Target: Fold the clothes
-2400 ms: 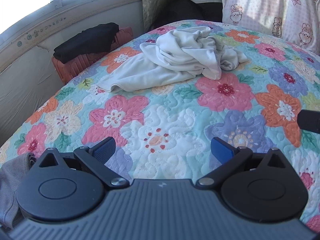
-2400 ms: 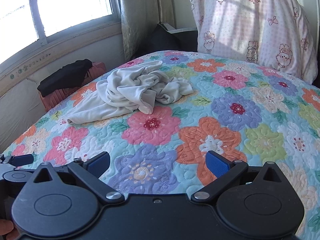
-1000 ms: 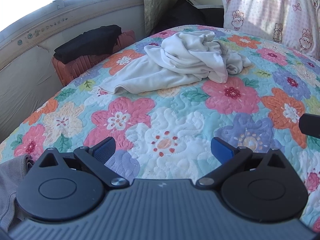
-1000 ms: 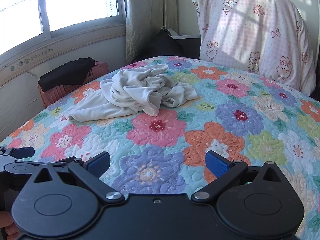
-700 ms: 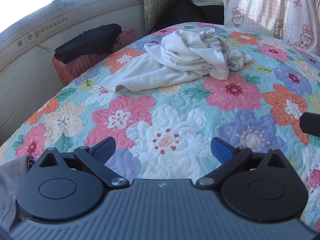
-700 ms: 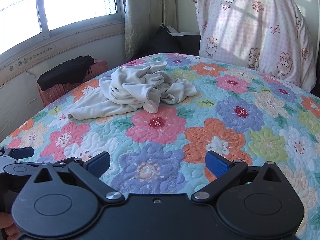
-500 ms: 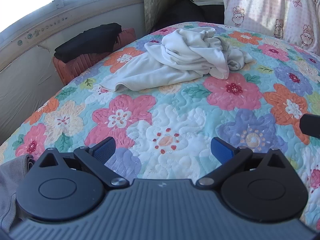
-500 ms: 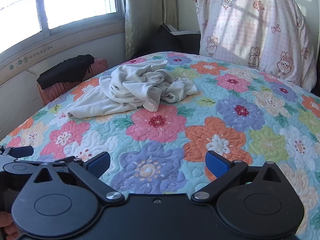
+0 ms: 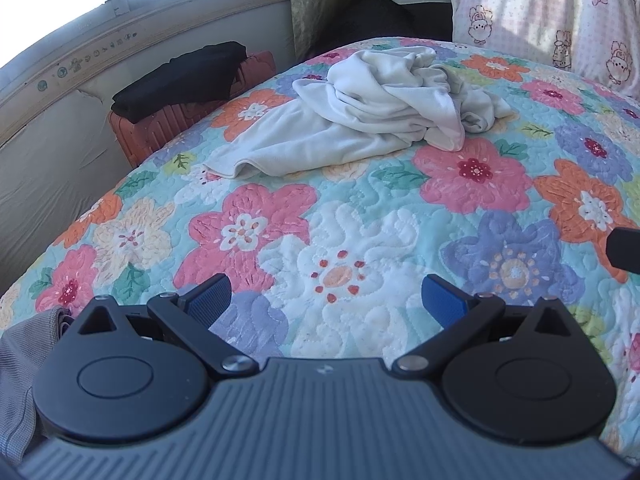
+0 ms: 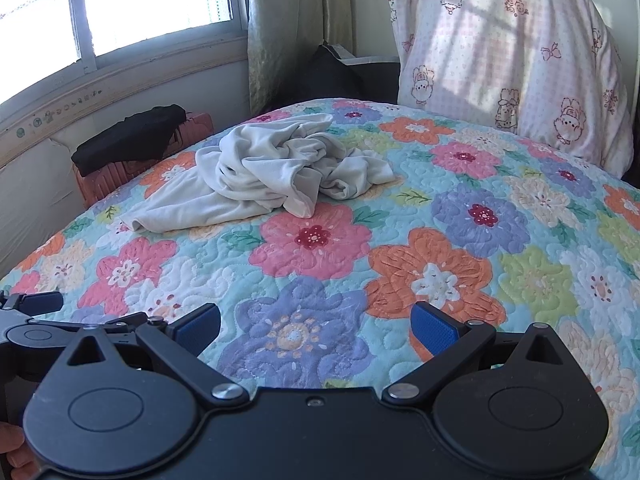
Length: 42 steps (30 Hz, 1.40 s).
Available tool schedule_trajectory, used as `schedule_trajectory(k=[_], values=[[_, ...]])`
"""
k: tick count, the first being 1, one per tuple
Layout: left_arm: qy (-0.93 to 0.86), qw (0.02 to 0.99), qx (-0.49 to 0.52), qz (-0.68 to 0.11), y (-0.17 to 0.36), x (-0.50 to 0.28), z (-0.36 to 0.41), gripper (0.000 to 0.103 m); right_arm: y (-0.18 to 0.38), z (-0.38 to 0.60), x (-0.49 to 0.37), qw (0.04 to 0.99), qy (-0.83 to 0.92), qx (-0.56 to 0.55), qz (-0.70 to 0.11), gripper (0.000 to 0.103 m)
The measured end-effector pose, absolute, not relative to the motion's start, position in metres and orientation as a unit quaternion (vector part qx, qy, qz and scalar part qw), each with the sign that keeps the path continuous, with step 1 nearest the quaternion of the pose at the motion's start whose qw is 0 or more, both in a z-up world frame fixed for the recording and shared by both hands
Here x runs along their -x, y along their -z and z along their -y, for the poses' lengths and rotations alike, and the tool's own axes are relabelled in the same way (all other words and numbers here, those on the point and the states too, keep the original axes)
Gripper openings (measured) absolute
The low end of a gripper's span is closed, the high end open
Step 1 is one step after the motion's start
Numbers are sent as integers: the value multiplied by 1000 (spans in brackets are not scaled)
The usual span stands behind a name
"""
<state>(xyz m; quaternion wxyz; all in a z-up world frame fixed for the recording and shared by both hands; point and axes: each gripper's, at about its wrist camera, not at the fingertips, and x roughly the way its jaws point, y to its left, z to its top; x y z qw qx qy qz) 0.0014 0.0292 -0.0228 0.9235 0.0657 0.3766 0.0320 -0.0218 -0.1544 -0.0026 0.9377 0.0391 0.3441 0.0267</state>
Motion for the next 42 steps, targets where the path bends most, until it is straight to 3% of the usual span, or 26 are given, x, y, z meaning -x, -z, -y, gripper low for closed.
schedule_trajectory(k=[42], values=[[-38, 919, -45, -390, 32, -7, -37, 103, 26, 169, 18, 925, -30, -70, -373, 103]])
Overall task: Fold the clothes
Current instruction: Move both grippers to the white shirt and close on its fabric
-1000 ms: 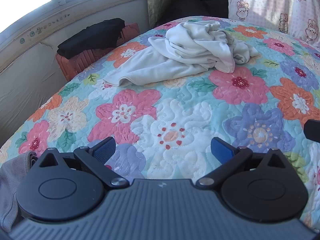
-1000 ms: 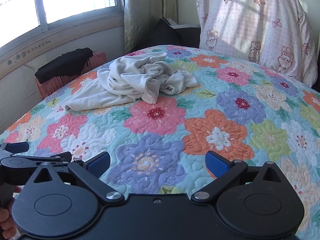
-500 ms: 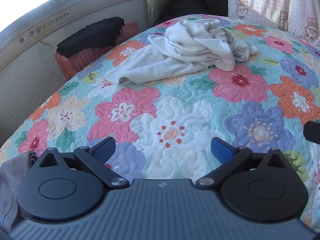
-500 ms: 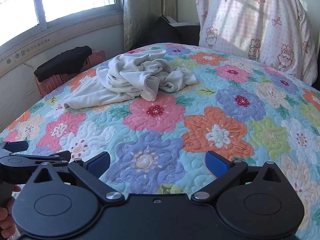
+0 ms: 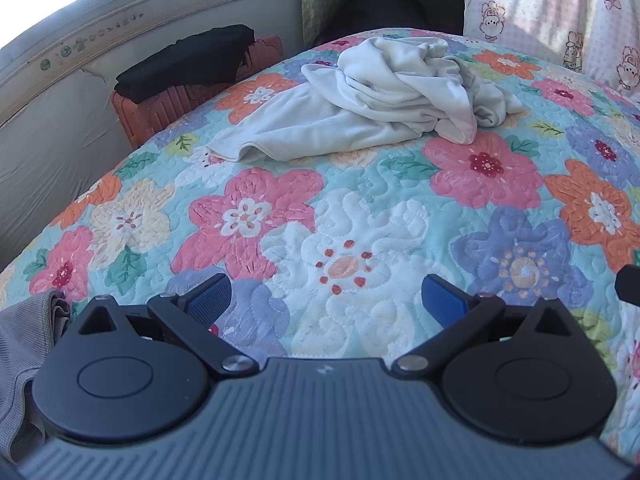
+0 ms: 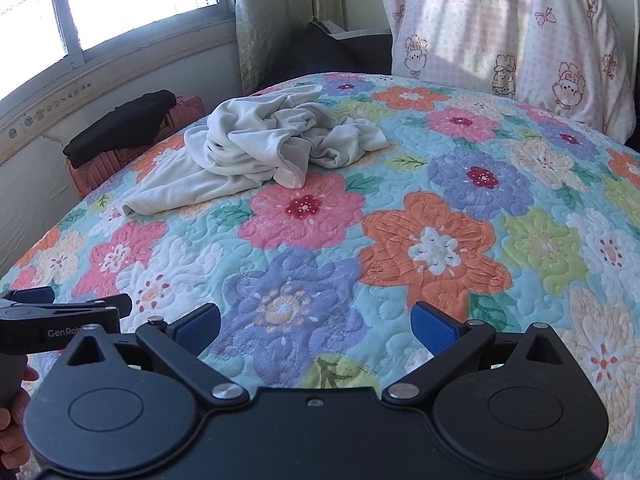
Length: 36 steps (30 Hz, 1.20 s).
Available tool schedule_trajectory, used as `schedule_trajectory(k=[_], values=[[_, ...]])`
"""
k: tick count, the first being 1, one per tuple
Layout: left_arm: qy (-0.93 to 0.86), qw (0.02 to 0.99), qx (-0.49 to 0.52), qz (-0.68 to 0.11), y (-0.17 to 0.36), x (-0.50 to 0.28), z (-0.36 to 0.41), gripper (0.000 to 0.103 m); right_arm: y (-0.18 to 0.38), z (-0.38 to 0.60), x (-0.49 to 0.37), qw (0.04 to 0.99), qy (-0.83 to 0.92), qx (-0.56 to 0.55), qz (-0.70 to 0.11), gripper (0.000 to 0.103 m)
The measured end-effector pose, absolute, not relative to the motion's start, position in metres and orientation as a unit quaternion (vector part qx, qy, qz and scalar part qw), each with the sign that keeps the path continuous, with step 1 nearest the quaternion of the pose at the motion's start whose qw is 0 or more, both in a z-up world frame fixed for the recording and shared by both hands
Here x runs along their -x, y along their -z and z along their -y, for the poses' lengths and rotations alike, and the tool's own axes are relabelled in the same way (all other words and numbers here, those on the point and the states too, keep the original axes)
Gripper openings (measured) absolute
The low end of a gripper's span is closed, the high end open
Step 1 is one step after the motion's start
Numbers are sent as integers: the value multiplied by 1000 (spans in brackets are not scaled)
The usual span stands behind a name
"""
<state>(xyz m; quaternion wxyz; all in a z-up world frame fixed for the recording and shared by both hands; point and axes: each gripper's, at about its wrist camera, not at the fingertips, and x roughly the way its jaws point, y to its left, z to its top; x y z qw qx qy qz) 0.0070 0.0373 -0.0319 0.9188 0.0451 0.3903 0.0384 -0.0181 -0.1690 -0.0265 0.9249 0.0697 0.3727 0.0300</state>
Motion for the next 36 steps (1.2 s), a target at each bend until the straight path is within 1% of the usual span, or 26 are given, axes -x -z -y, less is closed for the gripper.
schedule_trajectory(k=[5, 8, 11, 13, 15, 19, 21, 24, 25, 26, 28, 30, 31, 33, 34, 35, 36], values=[[-16, 921, -26, -388, 19, -15, -42, 103, 19, 169, 16, 921, -50, -83, -376, 103], [-7, 930, -9, -367, -7, -35, -47, 103, 3, 173, -3, 900, -114, -143, -395, 103], [-2, 940, 3, -340, -37, -67, -55, 103, -17, 169, -41, 855, -173, -201, -446, 103], [-6, 944, 14, -328, -46, -94, -63, 103, -28, 168, -77, 821, -184, -226, -491, 103], [-15, 946, 26, -322, -50, -124, -72, 103, -31, 168, -112, 805, -170, -217, -526, 103], [-25, 943, 74, -324, -17, -172, -95, 101, -25, 169, -177, 791, -109, -156, -581, 103], [-29, 939, 111, -325, 14, -186, -112, 100, -18, 172, -208, 796, -104, -122, -584, 103], [-38, 928, 164, -331, 56, -202, -138, 90, -3, 189, -252, 817, -151, -130, -541, 103], [-42, 923, 184, -334, 66, -208, -146, 84, 3, 196, -265, 822, -167, -141, -525, 103], [-38, 920, 204, -333, 73, -213, -152, 75, 10, 202, -278, 824, -178, -159, -514, 103], [-29, 917, 226, -328, 82, -219, -157, 74, 28, 214, -302, 821, -181, -196, -505, 103], [-19, 918, 223, -328, 90, -223, -154, 74, 47, 225, -327, 817, -183, -234, -495, 103], [-15, 917, 223, -332, 94, -225, -153, 77, 55, 230, -339, 815, -183, -251, -489, 103], [-7, 908, 234, -347, 104, -230, -153, 85, 69, 230, -361, 819, -176, -267, -477, 103], [-6, 903, 236, -359, 108, -234, -153, 99, 76, 228, -373, 821, -172, -271, -473, 103], [-7, 899, 236, -370, 113, -238, -153, 103, 81, 222, -385, 822, -165, -271, -472, 103], [-8, 897, 234, -376, 116, -242, -153, 103, 87, 215, -398, 823, -156, -268, -477, 103]])
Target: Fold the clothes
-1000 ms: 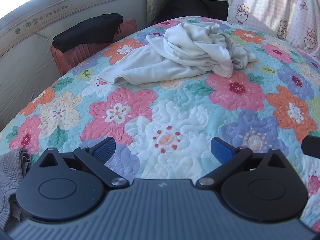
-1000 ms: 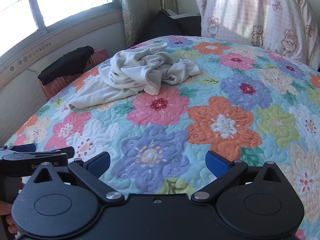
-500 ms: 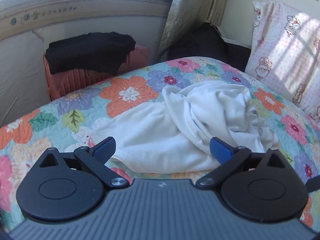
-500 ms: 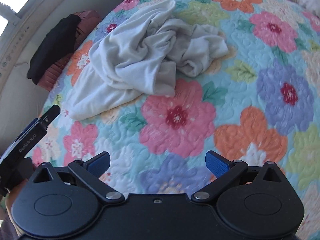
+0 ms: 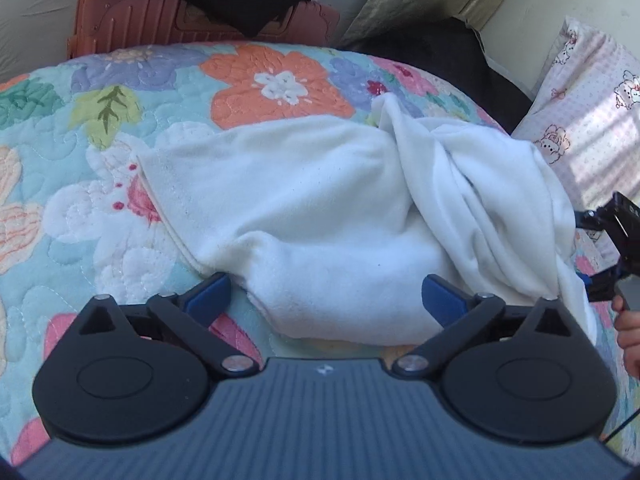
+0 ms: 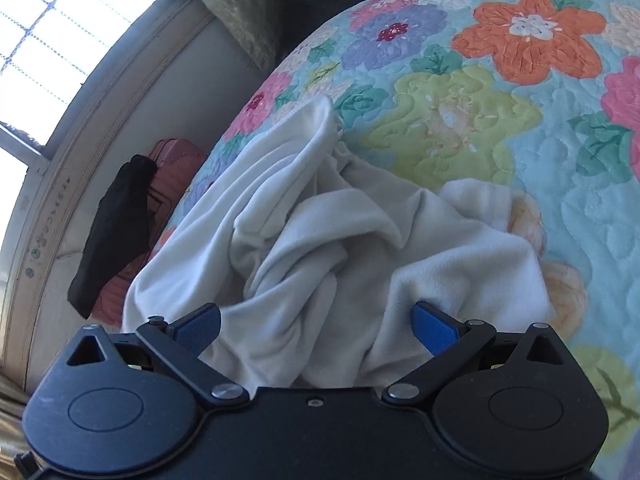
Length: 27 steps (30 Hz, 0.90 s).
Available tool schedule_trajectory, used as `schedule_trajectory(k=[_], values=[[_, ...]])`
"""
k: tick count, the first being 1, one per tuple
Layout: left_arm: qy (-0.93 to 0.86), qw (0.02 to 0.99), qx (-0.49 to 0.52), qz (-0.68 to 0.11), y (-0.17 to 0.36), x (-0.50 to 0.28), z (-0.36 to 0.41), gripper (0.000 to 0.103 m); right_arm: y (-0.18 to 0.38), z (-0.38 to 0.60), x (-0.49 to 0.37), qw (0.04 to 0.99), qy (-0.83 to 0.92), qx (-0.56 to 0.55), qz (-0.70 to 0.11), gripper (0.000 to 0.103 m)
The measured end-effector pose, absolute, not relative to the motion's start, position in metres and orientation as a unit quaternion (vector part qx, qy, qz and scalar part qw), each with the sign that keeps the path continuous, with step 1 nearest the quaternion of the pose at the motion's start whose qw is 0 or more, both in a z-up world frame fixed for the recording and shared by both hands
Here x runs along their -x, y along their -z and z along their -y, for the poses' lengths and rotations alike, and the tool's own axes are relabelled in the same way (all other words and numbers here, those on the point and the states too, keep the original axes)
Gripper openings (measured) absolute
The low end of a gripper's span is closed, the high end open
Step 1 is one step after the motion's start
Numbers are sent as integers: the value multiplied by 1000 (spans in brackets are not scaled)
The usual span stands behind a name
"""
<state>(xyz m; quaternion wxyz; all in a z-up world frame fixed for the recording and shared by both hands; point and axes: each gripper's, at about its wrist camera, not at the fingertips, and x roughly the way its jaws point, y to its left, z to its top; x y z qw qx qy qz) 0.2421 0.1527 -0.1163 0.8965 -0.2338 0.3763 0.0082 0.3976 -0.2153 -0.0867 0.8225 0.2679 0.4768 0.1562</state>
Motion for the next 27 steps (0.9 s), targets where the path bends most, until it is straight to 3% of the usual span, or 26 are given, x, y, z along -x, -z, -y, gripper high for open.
schedule_trajectory(k=[5, 7, 8, 10, 11, 12, 13, 14, 16, 19, 24, 27], values=[[-1, 907, 242, -344, 124, -242, -149, 103, 94, 152, -413, 844, -163, -159, -486, 100], [60, 881, 346, -318, 136, -239, -157, 103, 95, 132, -397, 849, -211, -118, -469, 85], [95, 863, 387, -311, 141, -239, -158, 103, 95, 123, -389, 850, -233, -101, -462, 83], [132, 845, 415, -312, 143, -239, -152, 100, 93, 115, -369, 846, -253, -93, -460, 69], [146, 836, 425, -315, 143, -239, -149, 91, 92, 112, -360, 844, -262, -91, -460, 62], [163, 822, 444, -318, 145, -239, -147, 85, 89, 113, -352, 839, -265, -102, -464, 46], [189, 791, 485, -322, 152, -239, -146, 69, 85, 114, -345, 833, -270, -117, -469, 39], [211, 762, 520, -324, 157, -239, -145, 54, 79, 115, -336, 828, -276, -129, -471, 37], [229, 732, 549, -331, 161, -238, -140, 54, 68, 114, -315, 821, -282, -139, -476, 33], [239, 776, 468, -348, 135, -232, -124, 52, 59, 119, -279, 820, -278, -139, -481, 29], [291, 778, 419, -366, 101, -197, -84, 31, 55, 161, -220, 826, -255, -182, -469, 27], [319, 779, 380, -382, 92, -166, -49, 27, 53, 189, -179, 830, -239, -207, -460, 27]])
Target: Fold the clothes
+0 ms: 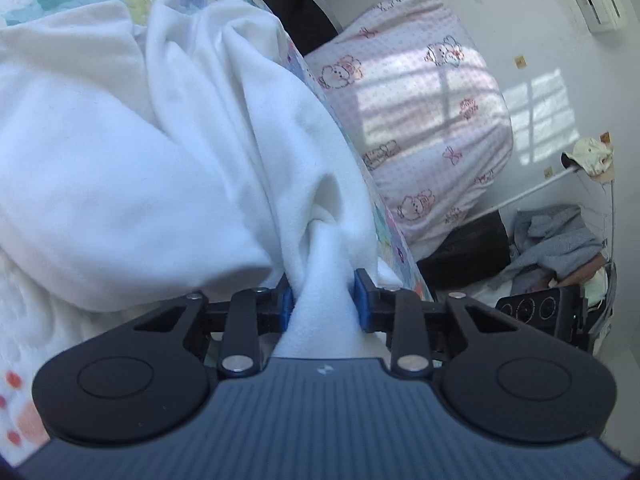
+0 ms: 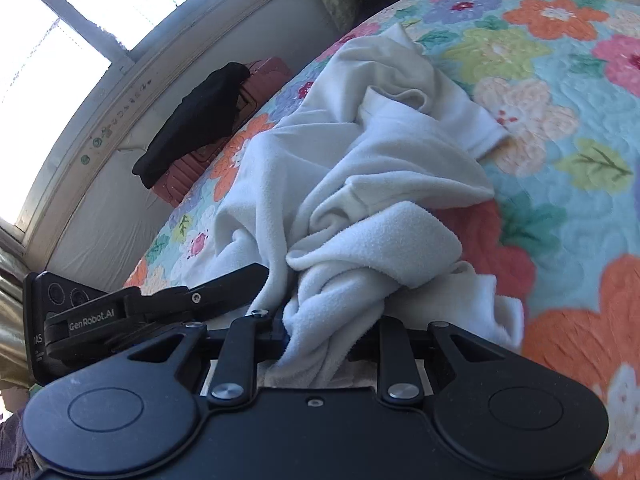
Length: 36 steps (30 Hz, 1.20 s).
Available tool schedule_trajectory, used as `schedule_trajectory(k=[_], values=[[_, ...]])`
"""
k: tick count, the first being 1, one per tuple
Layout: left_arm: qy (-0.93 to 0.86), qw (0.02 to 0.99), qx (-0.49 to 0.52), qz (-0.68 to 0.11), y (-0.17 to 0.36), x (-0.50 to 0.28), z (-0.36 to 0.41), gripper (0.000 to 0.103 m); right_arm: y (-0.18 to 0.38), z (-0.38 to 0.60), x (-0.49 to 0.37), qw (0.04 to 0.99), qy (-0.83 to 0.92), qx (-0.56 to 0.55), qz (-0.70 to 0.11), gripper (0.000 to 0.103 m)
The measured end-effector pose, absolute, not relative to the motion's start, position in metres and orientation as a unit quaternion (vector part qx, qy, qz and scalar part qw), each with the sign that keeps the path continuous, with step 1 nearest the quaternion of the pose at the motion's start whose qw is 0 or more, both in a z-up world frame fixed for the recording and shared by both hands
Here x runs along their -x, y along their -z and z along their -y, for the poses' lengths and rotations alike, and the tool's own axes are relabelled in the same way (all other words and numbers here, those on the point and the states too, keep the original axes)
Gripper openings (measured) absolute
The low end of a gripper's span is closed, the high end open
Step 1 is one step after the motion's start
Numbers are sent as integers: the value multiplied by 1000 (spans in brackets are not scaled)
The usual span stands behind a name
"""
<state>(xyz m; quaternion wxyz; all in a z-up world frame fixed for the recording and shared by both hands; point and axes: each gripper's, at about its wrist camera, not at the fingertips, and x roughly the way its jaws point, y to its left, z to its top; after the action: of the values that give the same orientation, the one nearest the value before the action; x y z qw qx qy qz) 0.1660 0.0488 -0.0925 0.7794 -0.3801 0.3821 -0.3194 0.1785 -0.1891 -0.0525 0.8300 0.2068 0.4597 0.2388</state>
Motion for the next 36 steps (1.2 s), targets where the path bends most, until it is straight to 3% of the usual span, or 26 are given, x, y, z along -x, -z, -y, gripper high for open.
schedule_trajectory(k=[4, 7, 9, 16, 19, 22, 27, 31, 33, 36], values=[[357, 790, 312, -389, 65, -130, -10, 20, 46, 218, -102, 865, -211, -192, -412, 26], [364, 810, 265, -375, 46, -111, 7, 12, 62, 253, -58, 859, -189, -302, -369, 26], [357, 822, 238, -374, 40, -103, 14, 12, 72, 263, -40, 860, -165, -325, -357, 26], [273, 859, 77, -426, 65, -93, 49, 13, 87, 252, -37, 889, -125, -231, -375, 25], [266, 860, 95, -424, 68, -97, 41, 13, 95, 253, -38, 894, -116, -210, -378, 24], [261, 881, 90, -385, 51, -92, 30, 12, 88, 255, -35, 900, -109, -203, -371, 25], [241, 920, -60, -304, 27, -64, 63, 12, 61, 246, -34, 930, -102, -117, -333, 26], [274, 931, -31, -237, -10, -37, 67, 10, 42, 250, -29, 948, -79, -71, -301, 26], [298, 934, -25, -197, -32, -24, 71, 11, 25, 258, -26, 957, -74, -60, -275, 21], [295, 930, -6, -217, -27, -35, 65, 24, -7, 274, -25, 970, -36, -5, -239, 17]])
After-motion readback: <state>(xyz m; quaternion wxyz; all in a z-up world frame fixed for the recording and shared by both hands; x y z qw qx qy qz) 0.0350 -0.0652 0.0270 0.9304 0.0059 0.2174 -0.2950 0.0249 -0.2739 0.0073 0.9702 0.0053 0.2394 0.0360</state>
